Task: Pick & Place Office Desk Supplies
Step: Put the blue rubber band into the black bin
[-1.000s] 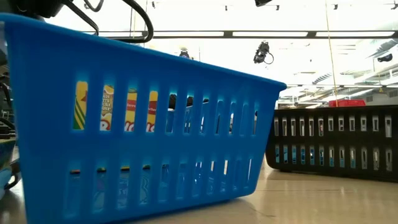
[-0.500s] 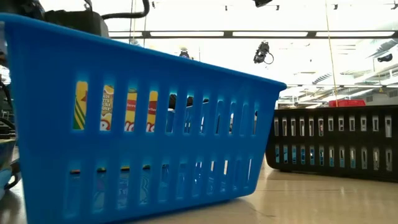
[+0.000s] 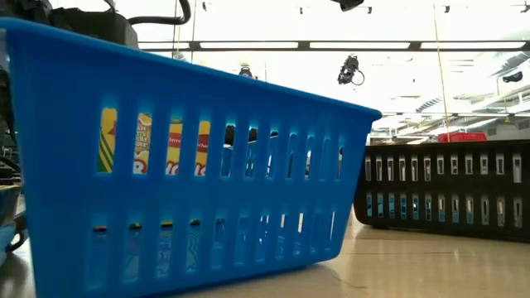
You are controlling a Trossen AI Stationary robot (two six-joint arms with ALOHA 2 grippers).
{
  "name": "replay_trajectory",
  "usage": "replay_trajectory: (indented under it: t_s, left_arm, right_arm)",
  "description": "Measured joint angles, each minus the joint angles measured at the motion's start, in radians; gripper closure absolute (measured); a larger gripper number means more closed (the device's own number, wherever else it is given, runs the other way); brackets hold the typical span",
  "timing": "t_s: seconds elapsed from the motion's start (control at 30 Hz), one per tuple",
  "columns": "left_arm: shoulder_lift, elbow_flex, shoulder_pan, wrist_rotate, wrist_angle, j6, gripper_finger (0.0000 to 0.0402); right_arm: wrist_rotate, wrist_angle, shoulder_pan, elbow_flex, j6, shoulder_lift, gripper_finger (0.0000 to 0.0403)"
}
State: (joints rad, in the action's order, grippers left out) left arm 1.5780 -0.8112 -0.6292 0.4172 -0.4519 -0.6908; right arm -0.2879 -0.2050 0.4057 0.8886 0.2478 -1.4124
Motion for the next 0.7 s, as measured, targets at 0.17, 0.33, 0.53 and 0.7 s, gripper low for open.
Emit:
replay_trajectory:
  t_s: [0.17,0.33,0.53,0.7]
  left_arm:
    - [0.000,0.000,0.000,-0.007,0.008,0.000,0.0375]
    - [0.000,0.000,0.000,-0.005,0.008,0.012,0.0393]
    - [0.000,0.000,-0.002,0.117,0.016,0.001,0.0397]
    - [0.000,0.000,-0.023,0.219,0.066,0.042,0.0398]
  right_arm:
    - [0.000,0.000,0.000,0.000,0.000,0.000,0.0197]
    - [0.000,0.000,0.000,0.000,0.000,0.000,0.0197]
    - [0.000,0.000,0.000,0.000,0.000,0.000,0.0197]
    - [0.013,0.024,-0.007,0.000,-0.001,0.000,0.0197]
